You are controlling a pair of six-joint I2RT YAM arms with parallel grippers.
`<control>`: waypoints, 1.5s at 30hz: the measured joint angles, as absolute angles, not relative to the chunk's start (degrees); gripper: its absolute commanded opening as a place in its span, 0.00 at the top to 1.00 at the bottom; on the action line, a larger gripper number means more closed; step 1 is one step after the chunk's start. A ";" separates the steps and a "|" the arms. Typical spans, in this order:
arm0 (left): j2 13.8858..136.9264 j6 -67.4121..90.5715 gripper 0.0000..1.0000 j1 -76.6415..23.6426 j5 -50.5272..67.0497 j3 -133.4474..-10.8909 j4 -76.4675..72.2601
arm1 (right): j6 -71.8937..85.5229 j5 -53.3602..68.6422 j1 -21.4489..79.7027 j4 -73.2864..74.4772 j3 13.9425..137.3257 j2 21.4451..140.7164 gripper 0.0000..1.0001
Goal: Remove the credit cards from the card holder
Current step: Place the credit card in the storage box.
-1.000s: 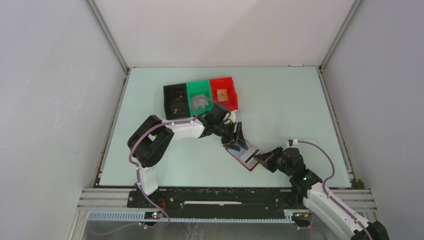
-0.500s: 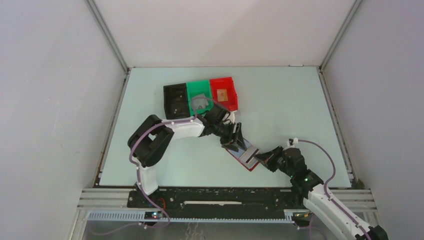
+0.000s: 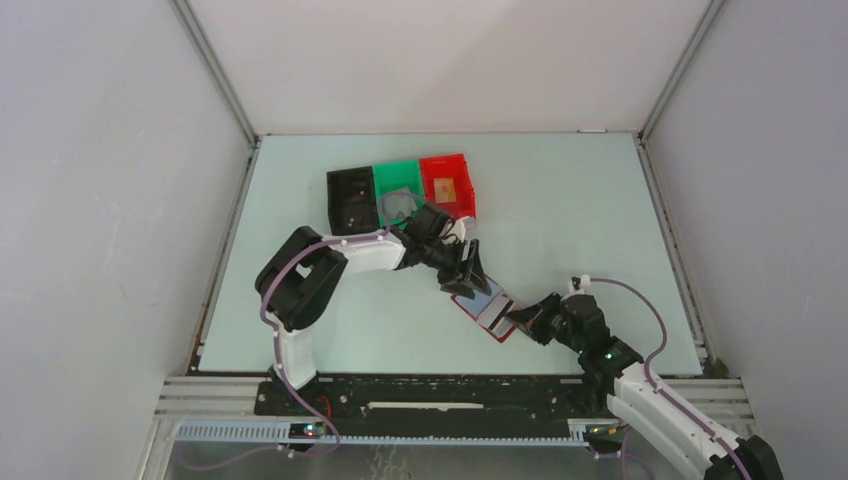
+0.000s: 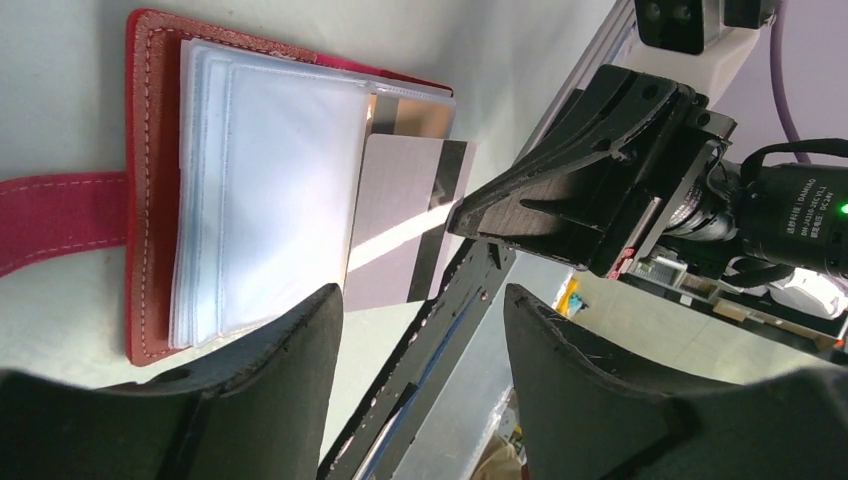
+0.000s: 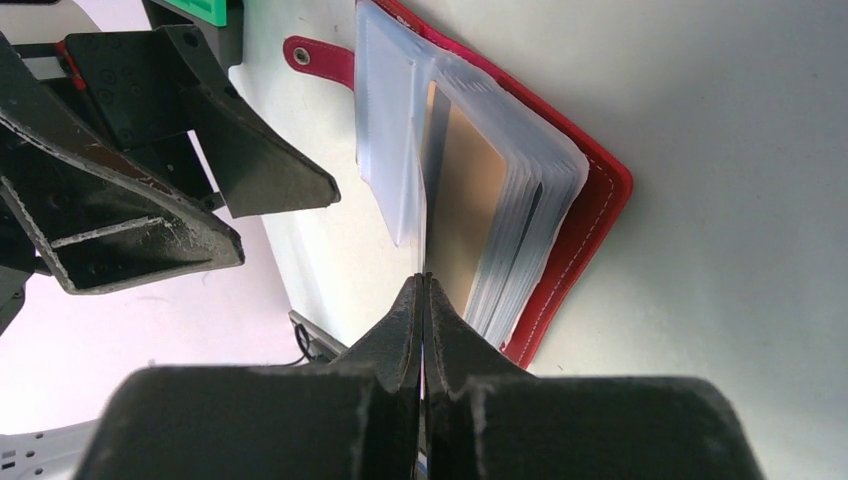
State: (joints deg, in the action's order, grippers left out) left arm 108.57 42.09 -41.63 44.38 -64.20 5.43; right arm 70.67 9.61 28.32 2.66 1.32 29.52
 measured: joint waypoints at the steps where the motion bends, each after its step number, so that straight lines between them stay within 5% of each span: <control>1: 108.81 42.13 0.34 -41.65 44.62 -64.20 5.02 | 70.67 9.63 28.36 1.76 1.32 30.39 1.00; 14: 112.88 42.68 0.34 -42.13 45.65 -64.20 3.92 | 70.76 10.17 28.67 -5.32 1.32 36.77 1.00; 19: 114.45 43.13 0.34 -42.96 45.95 -64.20 3.64 | 70.98 10.35 28.64 -6.98 1.32 38.24 0.76; 24: 114.65 43.53 0.34 -43.22 46.74 -64.20 3.49 | 71.00 10.74 28.67 -8.91 1.34 40.49 0.69; 34: 114.65 43.59 0.34 -43.24 46.98 -64.20 2.68 | 70.96 11.42 28.67 -13.45 1.56 46.17 0.72; 37: 114.65 43.62 0.34 -43.24 46.98 -64.20 2.55 | 70.91 11.90 28.67 -14.92 1.56 48.23 0.80; 40: 114.65 43.62 0.34 -43.24 46.98 -64.20 2.39 | 70.76 12.23 28.77 -15.79 1.61 49.21 0.97; 45: 114.61 43.72 0.34 -43.24 46.96 -64.20 2.24 | 70.57 12.29 28.88 -13.23 2.37 45.06 1.00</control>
State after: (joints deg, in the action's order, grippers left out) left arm 114.61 43.72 -43.24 46.96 -64.20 2.24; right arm 70.57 12.29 28.88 -13.23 2.37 45.06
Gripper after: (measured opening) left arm 0.657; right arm 0.008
